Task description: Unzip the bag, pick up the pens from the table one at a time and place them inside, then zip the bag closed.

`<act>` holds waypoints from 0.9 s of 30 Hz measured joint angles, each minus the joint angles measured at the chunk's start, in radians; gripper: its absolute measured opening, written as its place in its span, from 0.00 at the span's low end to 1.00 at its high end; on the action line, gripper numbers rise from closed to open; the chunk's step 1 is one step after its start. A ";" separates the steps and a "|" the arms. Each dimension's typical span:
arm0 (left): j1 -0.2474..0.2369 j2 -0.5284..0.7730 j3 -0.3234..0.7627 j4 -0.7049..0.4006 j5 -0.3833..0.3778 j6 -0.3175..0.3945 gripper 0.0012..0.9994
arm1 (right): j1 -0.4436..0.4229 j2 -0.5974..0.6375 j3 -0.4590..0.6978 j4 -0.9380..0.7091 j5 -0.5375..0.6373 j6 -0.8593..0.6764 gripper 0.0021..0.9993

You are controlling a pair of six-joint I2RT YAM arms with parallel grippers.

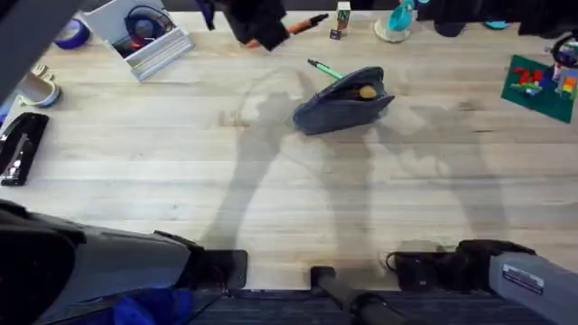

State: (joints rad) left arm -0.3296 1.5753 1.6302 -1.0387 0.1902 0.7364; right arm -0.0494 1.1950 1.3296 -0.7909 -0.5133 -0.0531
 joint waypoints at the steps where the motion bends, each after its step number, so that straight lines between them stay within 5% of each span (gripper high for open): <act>1: -0.011 0.000 0.000 0.001 0.000 -0.017 0.04 | 0.000 0.000 0.000 -0.001 0.000 -0.002 1.00; 15: -0.169 0.000 0.000 0.090 0.002 -0.186 0.04 | 0.000 0.000 0.000 -0.004 0.000 -0.008 1.00; 27: -0.214 0.000 0.000 0.142 0.071 -0.284 0.04 | 0.000 0.000 0.000 -0.004 0.000 -0.008 1.00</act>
State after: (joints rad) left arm -0.5432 1.5753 1.6302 -0.8967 0.2608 0.4526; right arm -0.0494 1.1950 1.3296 -0.7952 -0.5133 -0.0608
